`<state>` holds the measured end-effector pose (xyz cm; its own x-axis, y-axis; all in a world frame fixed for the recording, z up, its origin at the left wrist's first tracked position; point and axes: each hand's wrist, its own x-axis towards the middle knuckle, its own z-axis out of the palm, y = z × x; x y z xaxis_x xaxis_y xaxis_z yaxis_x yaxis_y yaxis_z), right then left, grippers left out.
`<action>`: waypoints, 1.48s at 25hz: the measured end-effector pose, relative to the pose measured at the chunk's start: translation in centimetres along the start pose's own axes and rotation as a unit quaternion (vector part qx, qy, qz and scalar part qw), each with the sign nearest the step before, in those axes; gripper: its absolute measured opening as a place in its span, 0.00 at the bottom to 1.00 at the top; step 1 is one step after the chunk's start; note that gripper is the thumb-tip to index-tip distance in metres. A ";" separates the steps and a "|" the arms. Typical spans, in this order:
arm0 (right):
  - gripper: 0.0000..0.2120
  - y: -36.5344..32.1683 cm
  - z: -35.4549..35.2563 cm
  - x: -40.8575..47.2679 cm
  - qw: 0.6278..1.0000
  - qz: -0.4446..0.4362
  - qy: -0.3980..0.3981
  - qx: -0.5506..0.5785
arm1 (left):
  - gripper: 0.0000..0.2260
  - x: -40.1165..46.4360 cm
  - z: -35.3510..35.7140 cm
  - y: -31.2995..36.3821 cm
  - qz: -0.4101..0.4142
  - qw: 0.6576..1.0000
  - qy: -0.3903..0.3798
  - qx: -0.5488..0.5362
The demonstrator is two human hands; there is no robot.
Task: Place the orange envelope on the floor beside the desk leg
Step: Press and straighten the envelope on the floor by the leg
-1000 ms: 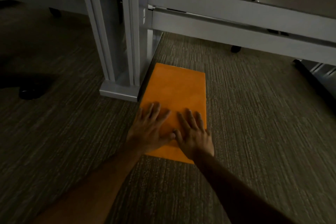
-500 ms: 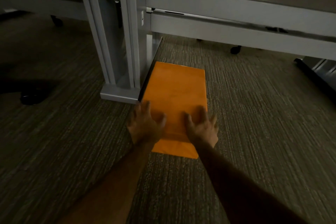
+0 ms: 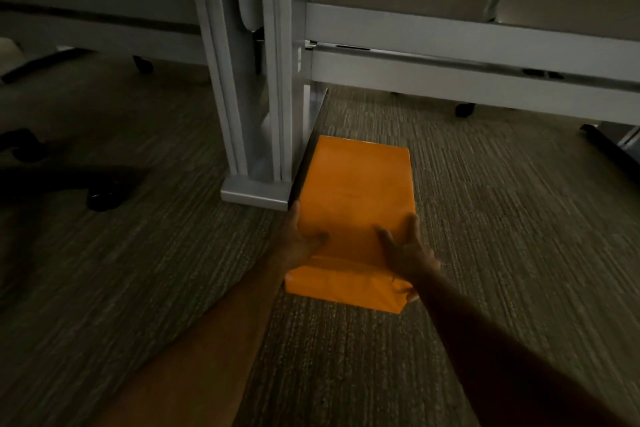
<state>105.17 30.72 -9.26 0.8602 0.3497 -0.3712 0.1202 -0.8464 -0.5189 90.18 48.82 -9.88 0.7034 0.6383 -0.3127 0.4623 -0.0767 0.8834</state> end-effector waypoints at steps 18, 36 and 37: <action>0.48 -1.7 4.7 -0.9 0.961 -0.243 0.019 -0.128 | 0.38 0.0 -4.4 -3.9 0.162 0.870 -0.026 0.465; 0.58 -2.5 4.7 2.7 0.949 -0.275 0.038 -0.152 | 0.18 0.1 -1.1 -1.1 0.356 0.746 0.111 0.552; 0.58 -2.5 4.8 2.8 0.947 -0.281 0.040 -0.153 | 0.15 0.0 -0.9 -0.9 0.328 0.773 0.091 0.535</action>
<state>104.87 35.72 -12.70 0.6517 0.7576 -0.0371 0.6968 -0.6173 -0.3654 89.28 49.59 -10.34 0.9334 0.2833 0.2202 0.2893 -0.9572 0.0052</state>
